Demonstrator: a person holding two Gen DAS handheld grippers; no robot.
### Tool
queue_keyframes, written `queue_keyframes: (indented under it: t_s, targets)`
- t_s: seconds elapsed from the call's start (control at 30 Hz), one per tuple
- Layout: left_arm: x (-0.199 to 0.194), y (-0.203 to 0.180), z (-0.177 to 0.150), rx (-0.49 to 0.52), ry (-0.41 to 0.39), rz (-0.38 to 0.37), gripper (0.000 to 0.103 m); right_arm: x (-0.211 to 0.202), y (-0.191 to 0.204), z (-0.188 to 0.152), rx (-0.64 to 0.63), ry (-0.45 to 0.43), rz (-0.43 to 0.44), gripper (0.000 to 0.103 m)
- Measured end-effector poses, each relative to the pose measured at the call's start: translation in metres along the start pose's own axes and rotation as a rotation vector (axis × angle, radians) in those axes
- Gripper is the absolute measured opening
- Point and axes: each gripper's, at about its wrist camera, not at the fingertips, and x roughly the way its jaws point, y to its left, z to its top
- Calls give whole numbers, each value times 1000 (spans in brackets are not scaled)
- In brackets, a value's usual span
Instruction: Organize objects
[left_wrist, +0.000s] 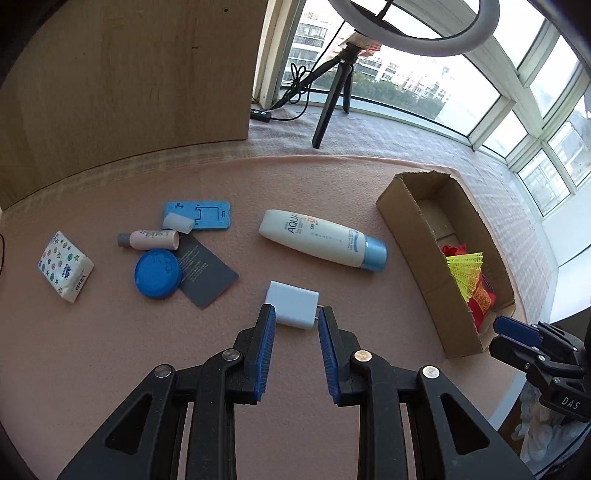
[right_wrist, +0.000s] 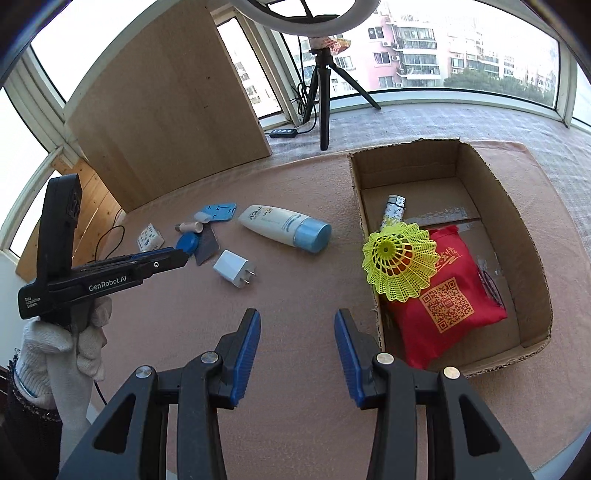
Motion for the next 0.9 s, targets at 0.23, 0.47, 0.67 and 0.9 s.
queue_keyframes:
  t_s: [0.23, 0.47, 0.67, 0.9]
  targets:
    - [10, 65, 42, -84, 4, 67, 26, 13, 17, -7, 8, 27, 6, 38]
    - [48, 100, 82, -149, 48, 76, 26, 22, 12, -18, 41, 62, -18, 38]
    - [84, 110, 98, -146, 84, 99, 26, 23, -9, -25, 99, 73, -55, 38]
    - [110, 112, 101, -130, 130, 99, 26, 23, -26, -27, 152, 74, -70, 38]
